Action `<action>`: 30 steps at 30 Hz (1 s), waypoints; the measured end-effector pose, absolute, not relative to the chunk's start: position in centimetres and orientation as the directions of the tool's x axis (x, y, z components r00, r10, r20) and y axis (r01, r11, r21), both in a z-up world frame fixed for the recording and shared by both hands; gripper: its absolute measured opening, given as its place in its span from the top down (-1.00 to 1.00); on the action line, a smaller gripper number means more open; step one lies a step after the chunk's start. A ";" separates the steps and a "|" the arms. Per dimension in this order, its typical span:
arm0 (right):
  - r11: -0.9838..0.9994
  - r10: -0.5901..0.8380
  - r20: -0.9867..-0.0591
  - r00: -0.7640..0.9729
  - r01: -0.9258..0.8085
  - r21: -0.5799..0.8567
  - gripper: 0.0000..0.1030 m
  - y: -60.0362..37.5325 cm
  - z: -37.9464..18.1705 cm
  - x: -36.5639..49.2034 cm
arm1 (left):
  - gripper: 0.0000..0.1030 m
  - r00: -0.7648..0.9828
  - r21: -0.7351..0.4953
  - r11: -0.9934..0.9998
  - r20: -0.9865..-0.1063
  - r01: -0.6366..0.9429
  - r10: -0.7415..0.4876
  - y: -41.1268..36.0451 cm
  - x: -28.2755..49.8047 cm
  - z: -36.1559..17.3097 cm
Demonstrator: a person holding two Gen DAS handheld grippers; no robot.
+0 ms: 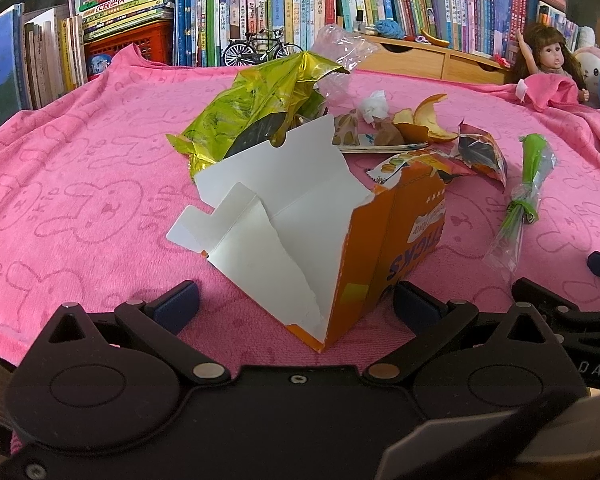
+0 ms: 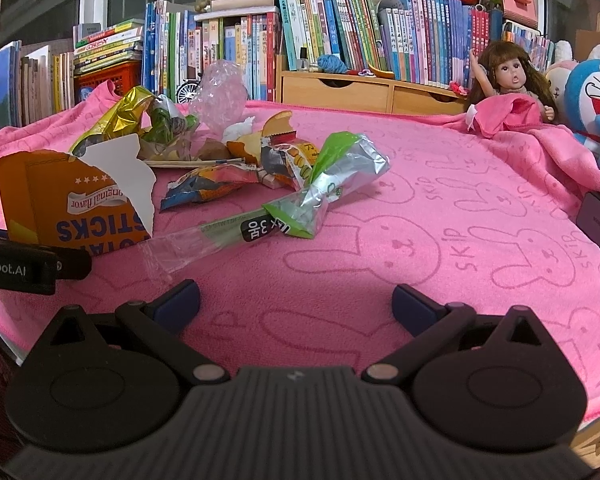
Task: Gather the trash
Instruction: 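Grasp the torn white-orange box with the left gripper while the right gripper grasps the green-silver wrapper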
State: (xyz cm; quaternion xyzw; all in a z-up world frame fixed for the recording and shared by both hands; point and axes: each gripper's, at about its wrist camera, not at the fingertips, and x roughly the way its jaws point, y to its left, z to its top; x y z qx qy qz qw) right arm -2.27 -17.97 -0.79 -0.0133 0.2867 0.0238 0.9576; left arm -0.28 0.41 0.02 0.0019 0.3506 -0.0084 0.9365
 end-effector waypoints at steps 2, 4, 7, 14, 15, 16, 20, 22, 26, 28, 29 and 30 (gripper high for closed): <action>0.998 0.043 -0.551 0.833 -0.059 -0.012 -1.00 -18.0 -0.8 -2.2 | -1.00 0.760 -0.001 1.000 -0.650 0.023 -0.018 0.4 -0.4 0.0; 0.997 0.055 -0.558 0.828 -0.073 -0.009 -1.00 -18.2 -0.6 -2.0 | -1.00 0.759 -0.001 1.000 -0.651 0.024 -0.019 0.4 -0.3 -0.1; 0.996 0.079 -0.554 0.829 -0.094 0.001 -1.00 -18.5 -0.1 -2.1 | -0.98 0.747 -0.021 0.999 -0.664 0.029 -0.035 0.7 -0.1 0.2; 0.986 0.107 -0.483 0.869 -0.154 -0.058 -0.96 -18.4 1.9 -1.6 | -0.95 0.772 -0.123 0.991 -0.625 0.052 -0.118 2.0 -0.9 1.7; 0.986 0.108 -0.480 0.871 -0.154 -0.058 -0.94 -18.5 2.2 -1.3 | -0.95 0.777 -0.131 0.989 -0.616 0.063 -0.131 2.1 -1.1 1.8; 0.987 0.110 -0.477 0.872 -0.152 -0.051 -0.91 -18.7 2.4 -0.9 | -0.95 0.782 -0.143 0.987 -0.605 0.078 -0.149 2.1 -1.3 1.9; 0.991 0.109 -0.486 0.867 -0.133 -0.016 -0.80 -19.3 2.8 0.9 | -0.96 0.795 -0.165 0.981 -0.579 0.105 -0.182 2.1 -2.0 1.8; 0.993 0.103 -0.489 0.866 -0.118 -0.001 -0.79 -19.6 2.9 1.9 | -0.96 0.815 -0.151 0.984 -0.557 0.090 -0.160 2.1 -2.2 2.0; 0.996 0.091 -0.507 0.857 -0.083 0.038 -0.74 -20.1 2.8 3.6 | -1.00 0.878 -0.085 0.995 -0.472 0.048 -0.082 2.0 -3.1 2.2; 0.996 0.089 -0.520 0.850 -0.069 0.058 -0.72 -20.3 2.4 4.2 | -1.00 0.874 -0.074 0.996 -0.481 0.040 -0.071 2.0 -3.2 2.0; 0.996 0.089 -0.525 0.847 -0.063 0.066 -0.71 -20.4 2.2 4.4 | -1.00 0.864 -0.083 0.996 -0.497 0.041 -0.077 2.0 -3.1 1.7; 0.995 0.090 -0.529 0.844 -0.060 0.074 -0.70 -20.4 2.0 4.5 | -1.00 0.854 -0.102 0.994 -0.513 0.044 -0.091 2.0 -3.1 1.4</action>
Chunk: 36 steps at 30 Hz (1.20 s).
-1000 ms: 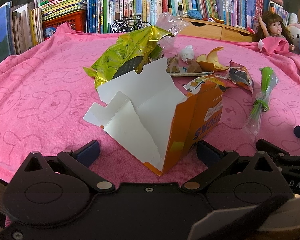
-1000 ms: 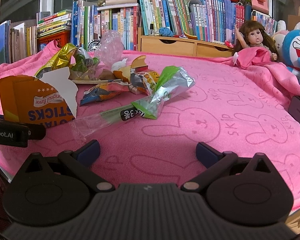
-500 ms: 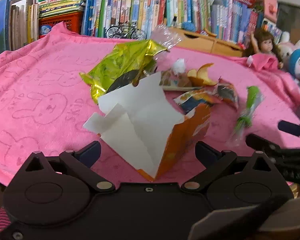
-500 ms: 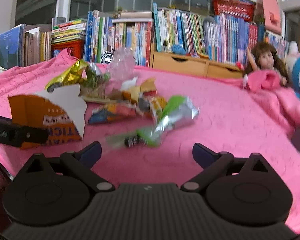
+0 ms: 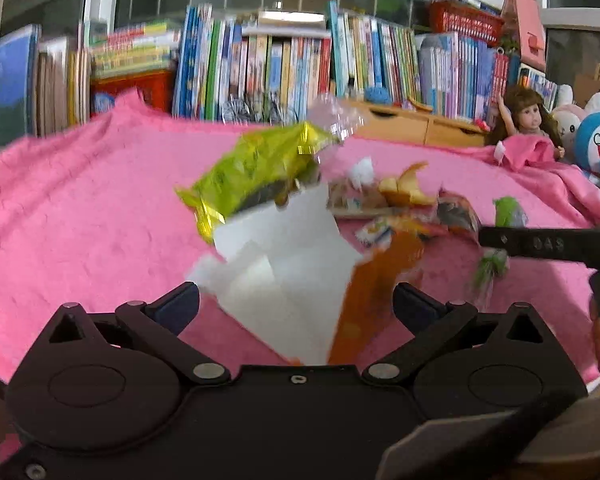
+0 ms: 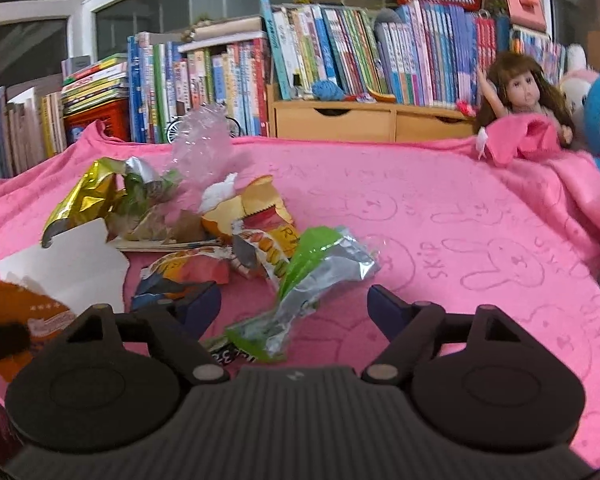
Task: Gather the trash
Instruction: 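Grasp the torn white-orange box with the left gripper while the right gripper grasps the green-silver wrapper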
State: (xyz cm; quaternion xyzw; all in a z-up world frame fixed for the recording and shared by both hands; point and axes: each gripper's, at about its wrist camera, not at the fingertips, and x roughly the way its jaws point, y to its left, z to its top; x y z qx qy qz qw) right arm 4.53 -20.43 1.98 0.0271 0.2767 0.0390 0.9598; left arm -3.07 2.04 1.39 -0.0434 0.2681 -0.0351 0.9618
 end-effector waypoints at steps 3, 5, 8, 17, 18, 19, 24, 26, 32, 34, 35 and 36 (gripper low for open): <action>0.995 0.088 -0.540 0.837 -0.050 0.083 -0.67 -20.4 1.3 4.9 | -0.99 0.817 -0.186 0.982 -0.561 0.037 -0.137 2.3 -2.6 0.3; 0.995 0.082 -0.544 0.835 -0.043 0.084 -0.54 -20.3 0.9 5.1 | -0.99 0.825 -0.212 0.977 -0.551 0.007 -0.125 2.5 -2.3 -0.1; 0.993 0.087 -0.539 0.838 -0.032 0.110 -0.20 -20.2 0.4 5.1 | -0.93 0.826 -0.243 0.970 -0.550 -0.016 -0.124 2.8 -1.5 -0.4; 0.994 0.096 -0.493 0.865 -0.054 0.099 0.28 -19.6 0.8 2.9 | 0.72 0.823 -0.396 0.918 -0.524 -0.009 -0.218 3.6 -1.2 0.3; 0.994 0.098 -0.487 0.868 -0.060 0.093 0.28 -19.5 1.0 2.6 | 0.74 0.829 -0.385 0.923 -0.518 -0.003 -0.213 3.6 -1.4 0.5; 0.994 0.099 -0.481 0.871 -0.065 0.088 0.29 -19.5 1.2 2.3 | 0.74 0.834 -0.376 0.927 -0.510 0.006 -0.212 3.5 -1.5 0.8; 0.994 0.101 -0.461 0.882 -0.068 0.087 0.29 -19.9 1.8 1.1 | 0.43 0.858 -0.385 0.923 -0.466 0.022 -0.215 3.4 -2.3 1.9; 0.992 0.106 -0.464 0.879 -0.064 0.105 0.29 -20.1 1.7 0.9 | -0.04 0.865 -0.365 0.931 -0.459 0.023 -0.201 3.1 -2.0 1.9; 0.992 0.107 -0.469 0.877 -0.063 0.108 0.30 -20.2 1.4 0.1 | 0.56 0.851 -0.301 0.951 -0.481 0.068 -0.212 1.4 -0.8 1.2; 0.992 0.112 -0.465 0.878 -0.069 0.108 0.30 -20.2 1.5 -0.3 | 0.75 0.842 -0.286 0.953 -0.484 0.103 -0.237 0.7 -0.9 1.3; 0.991 0.116 -0.463 0.879 -0.074 0.108 0.31 -20.2 1.6 -0.5 | 0.82 0.843 -0.272 0.954 -0.479 0.123 -0.246 0.5 -1.2 1.3; 0.991 0.121 -0.460 0.880 -0.079 0.110 0.31 -20.1 1.6 -0.8 | 0.85 0.846 -0.256 0.957 -0.471 0.139 -0.249 0.1 -1.6 1.5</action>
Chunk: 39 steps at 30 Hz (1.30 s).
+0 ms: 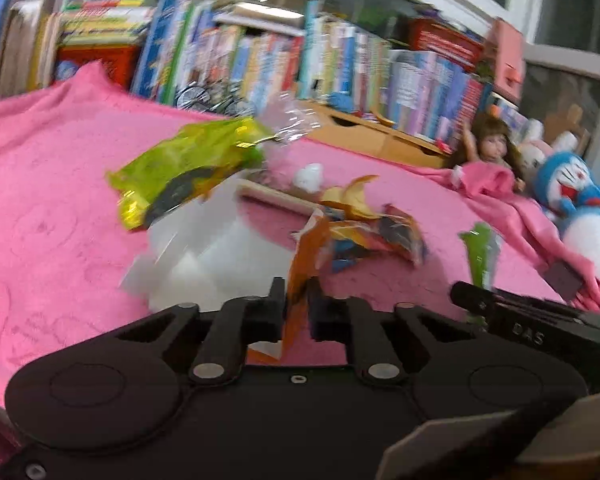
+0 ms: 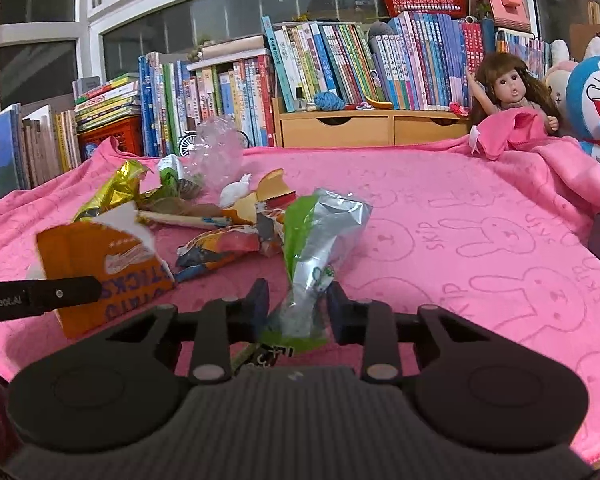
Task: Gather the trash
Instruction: 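Grasp the torn white-orange box with the left gripper while the right gripper grasps the green-silver wrapper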
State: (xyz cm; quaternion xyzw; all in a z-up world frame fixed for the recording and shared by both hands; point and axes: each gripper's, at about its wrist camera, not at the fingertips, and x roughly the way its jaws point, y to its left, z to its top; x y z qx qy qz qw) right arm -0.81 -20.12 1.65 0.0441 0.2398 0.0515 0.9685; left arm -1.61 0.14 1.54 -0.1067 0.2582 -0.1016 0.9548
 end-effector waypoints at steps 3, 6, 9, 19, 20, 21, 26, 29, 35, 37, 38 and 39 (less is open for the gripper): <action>0.990 0.132 -0.449 0.884 -0.093 0.108 0.32 -19.9 2.0 -1.8 | 0.89 0.853 -0.228 0.957 -0.448 0.180 -0.267 -0.7 -2.8 2.3; 0.988 0.146 -0.441 0.886 -0.106 0.113 0.32 -19.7 2.2 -2.8 | 0.90 0.840 -0.250 0.945 -0.447 0.212 -0.307 -0.9 -3.5 2.9; 0.986 0.159 -0.444 0.882 -0.116 0.121 0.32 -19.6 2.2 -3.5 | 0.78 0.836 -0.237 0.950 -0.463 0.204 -0.295 -1.3 -3.2 2.6; 0.990 0.128 -0.468 0.875 -0.087 0.108 0.32 -19.5 1.1 -4.8 | 0.13 0.853 -0.201 0.976 -0.493 0.082 -0.173 -2.1 -1.7 0.2; 0.991 0.123 -0.469 0.875 -0.085 0.102 0.32 -19.4 1.0 -4.9 | 0.25 0.852 -0.195 0.977 -0.494 0.084 -0.171 -2.2 -1.5 0.2; 0.992 0.120 -0.470 0.874 -0.085 0.097 0.32 -19.3 0.9 -5.0 | 0.50 0.847 -0.190 0.978 -0.502 0.088 -0.174 -2.4 -1.4 0.2; 0.992 0.125 -0.463 0.878 -0.100 0.078 0.32 -18.9 0.9 -5.7 | 0.89 0.838 -0.188 0.971 -0.498 0.146 -0.222 -2.9 -1.7 0.7; 0.991 0.135 -0.455 0.880 -0.112 0.077 0.33 -18.7 1.0 -6.1 | 0.90 0.848 -0.157 0.975 -0.484 0.159 -0.216 -3.2 -2.4 1.1; 0.986 0.163 -0.444 0.881 -0.136 0.092 0.34 -18.8 1.2 -6.9 | 0.90 0.853 -0.158 0.973 -0.471 0.171 -0.226 -2.9 -4.3 2.6; 0.986 0.168 -0.453 0.876 -0.142 0.091 0.34 -18.8 1.2 -7.0 | 0.90 0.850 -0.178 0.967 -0.465 0.184 -0.248 -2.5 -5.4 3.2; 0.986 0.169 -0.456 0.874 -0.143 0.090 0.34 -18.7 1.3 -7.1 | 0.90 0.850 -0.184 0.964 -0.460 0.193 -0.257 -2.3 -5.9 3.5; 0.985 0.169 -0.460 0.872 -0.143 0.091 0.34 -18.7 1.3 -7.2 | 0.90 0.851 -0.186 0.962 -0.454 0.201 -0.265 -2.2 -6.4 3.7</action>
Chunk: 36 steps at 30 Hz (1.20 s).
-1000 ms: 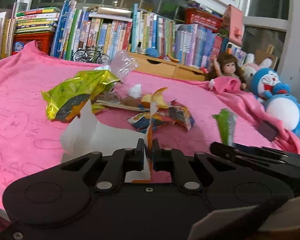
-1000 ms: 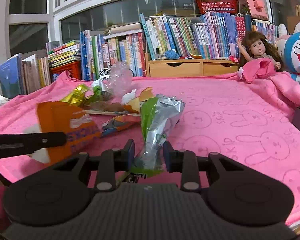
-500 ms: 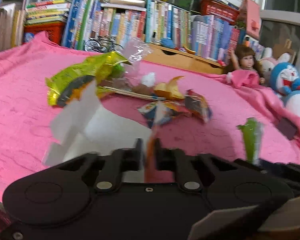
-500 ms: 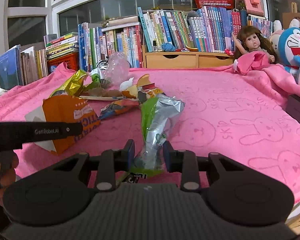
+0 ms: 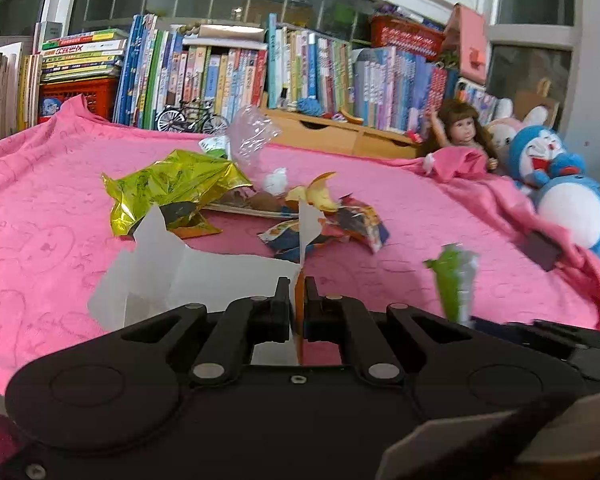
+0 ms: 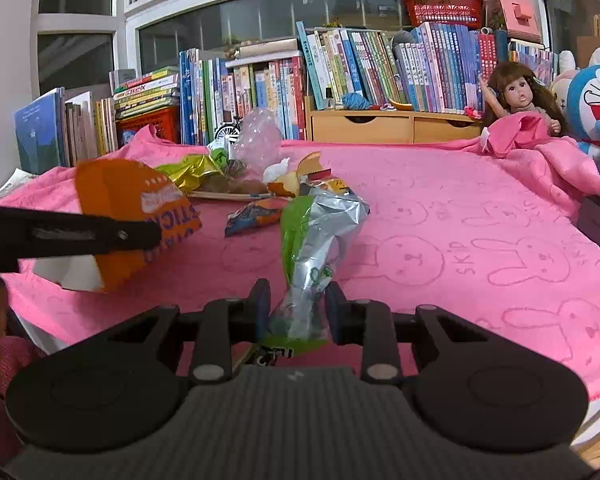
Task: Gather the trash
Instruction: 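Grasp the torn white-orange box with the left gripper while the right gripper grasps the green-silver wrapper, then carry the box and wrapper down past the table edge toward the black bin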
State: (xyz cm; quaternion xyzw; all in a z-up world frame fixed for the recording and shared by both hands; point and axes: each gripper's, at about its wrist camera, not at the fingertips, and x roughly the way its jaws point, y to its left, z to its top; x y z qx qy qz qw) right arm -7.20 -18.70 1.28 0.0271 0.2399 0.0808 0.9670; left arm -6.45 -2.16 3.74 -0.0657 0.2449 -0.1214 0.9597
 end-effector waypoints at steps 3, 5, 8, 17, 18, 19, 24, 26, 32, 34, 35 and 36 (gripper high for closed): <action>0.985 0.174 -0.467 0.867 -0.147 0.096 0.34 -18.6 1.3 -7.7 | 0.90 0.846 -0.194 0.957 -0.453 0.216 -0.283 -2.0 -7.8 4.3; 0.984 0.179 -0.472 0.863 -0.153 0.093 0.34 -18.3 1.3 -8.1 | 0.90 0.837 -0.210 0.952 -0.459 0.224 -0.298 -1.9 -8.6 4.5; 0.982 0.187 -0.480 0.857 -0.167 0.085 0.34 -18.0 1.3 -8.9 | 0.90 0.828 -0.210 0.949 -0.467 0.237 -0.310 -2.1 -9.5 4.7; 0.978 0.203 -0.508 0.837 -0.196 0.066 0.34 -17.5 1.1 -11.9 | 0.90 0.723 -0.240 0.919 -0.567 0.312 -0.394 -2.5 -12.0 3.7; 0.978 0.203 -0.512 0.834 -0.198 0.065 0.34 -17.5 1.1 -12.2 | 0.90 0.715 -0.235 0.918 -0.577 0.318 -0.395 -2.7 -12.2 3.5; 0.978 0.204 -0.516 0.832 -0.199 0.065 0.34 -17.5 1.0 -12.4 | 0.90 0.709 -0.226 0.919 -0.585 0.324 -0.393 -2.8 -12.5 3.2; 0.976 0.210 -0.553 0.807 -0.202 0.076 0.34 -17.5 0.1 -13.4 | 0.90 0.676 -0.213 0.915 -0.621 0.342 -0.397 -3.0 -13.6 2.0; 0.976 0.212 -0.568 0.795 -0.205 0.077 0.34 -17.5 -0.3 -13.7 | 0.90 0.652 -0.212 0.912 -0.644 0.352 -0.401 -3.0 -13.6 1.5; 0.977 0.198 -0.606 0.770 -0.204 0.060 0.34 -17.3 -1.8 -14.6 | 0.90 0.590 -0.227 0.897 -0.687 0.379 -0.423 -3.3 -13.7 0.4; 0.977 0.200 -0.622 0.757 -0.203 0.067 0.34 -17.4 -2.3 -14.7 | 0.90 0.587 -0.211 0.896 -0.693 0.390 -0.419 -3.5 -13.9 0.3; 0.977 0.200 -0.629 0.751 -0.202 0.070 0.34 -17.5 -2.5 -14.8 | 0.90 0.582 -0.209 0.895 -0.697 0.395 -0.420 -3.6 -14.0 0.2; 0.978 0.198 -0.636 0.746 -0.199 0.071 0.34 -17.6 -2.7 -14.8 | 0.90 0.573 -0.212 0.892 -0.701 0.400 -0.424 -3.7 -14.0 0.1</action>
